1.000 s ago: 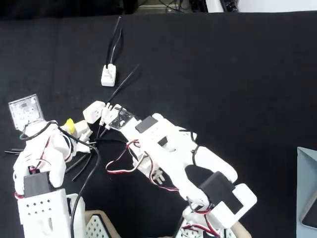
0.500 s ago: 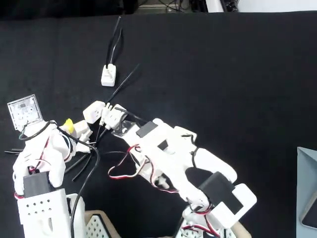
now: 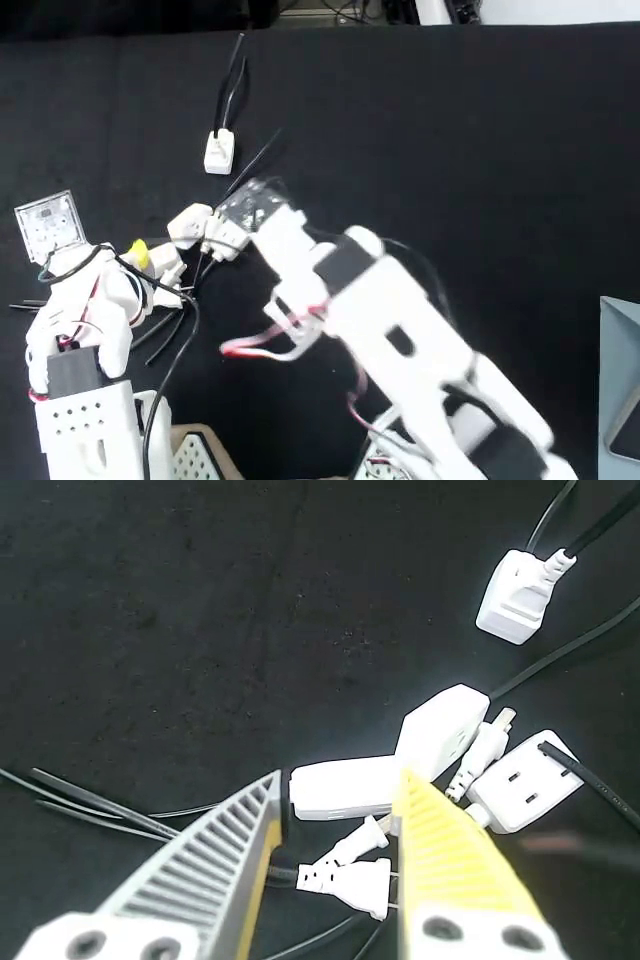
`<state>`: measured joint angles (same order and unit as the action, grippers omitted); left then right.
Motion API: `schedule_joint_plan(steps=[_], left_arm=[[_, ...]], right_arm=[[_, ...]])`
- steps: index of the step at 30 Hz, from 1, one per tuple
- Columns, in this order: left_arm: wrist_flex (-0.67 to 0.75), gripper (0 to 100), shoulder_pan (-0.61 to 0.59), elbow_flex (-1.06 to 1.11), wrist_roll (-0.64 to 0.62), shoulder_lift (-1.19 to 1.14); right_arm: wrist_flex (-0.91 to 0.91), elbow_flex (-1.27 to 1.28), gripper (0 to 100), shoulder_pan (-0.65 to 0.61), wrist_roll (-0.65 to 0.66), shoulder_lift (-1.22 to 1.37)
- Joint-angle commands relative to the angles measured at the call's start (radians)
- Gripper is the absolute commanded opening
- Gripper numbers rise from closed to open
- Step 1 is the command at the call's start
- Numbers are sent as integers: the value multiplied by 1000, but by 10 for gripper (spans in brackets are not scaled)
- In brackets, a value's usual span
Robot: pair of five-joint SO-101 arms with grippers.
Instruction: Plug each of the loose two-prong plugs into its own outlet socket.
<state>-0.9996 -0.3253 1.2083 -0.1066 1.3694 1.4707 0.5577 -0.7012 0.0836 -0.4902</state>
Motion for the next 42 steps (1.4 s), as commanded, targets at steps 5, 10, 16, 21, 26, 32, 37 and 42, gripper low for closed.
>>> schedule_joint_plan(steps=[5, 10, 16, 21, 26, 32, 37, 42], left_arm=[[52, 185, -1, -19, -14, 8], [61, 185, 61, -24, -14, 9], [147, 185, 147, -24, -15, 9], [212, 185, 223, -24, -107, 9], [250, 185, 282, -24, -170, 9], [244, 182, 390, -24, -160, 9], [242, 180, 476, -13, -80, 41], [221, 180, 561, 39, -26, 210]], right_arm=[[-25, -48, 11, -6, -140, -387], [-199, 91, 11, -11, -187, -466], [-465, 318, 11, -14, -189, -530], [-540, 406, 11, -86, -184, -576], [-543, 412, 11, -127, -186, -579], [-540, 417, 11, -126, -186, -578], [-537, 418, 11, -126, -186, -578], [-535, 418, 11, -126, -186, -578]])
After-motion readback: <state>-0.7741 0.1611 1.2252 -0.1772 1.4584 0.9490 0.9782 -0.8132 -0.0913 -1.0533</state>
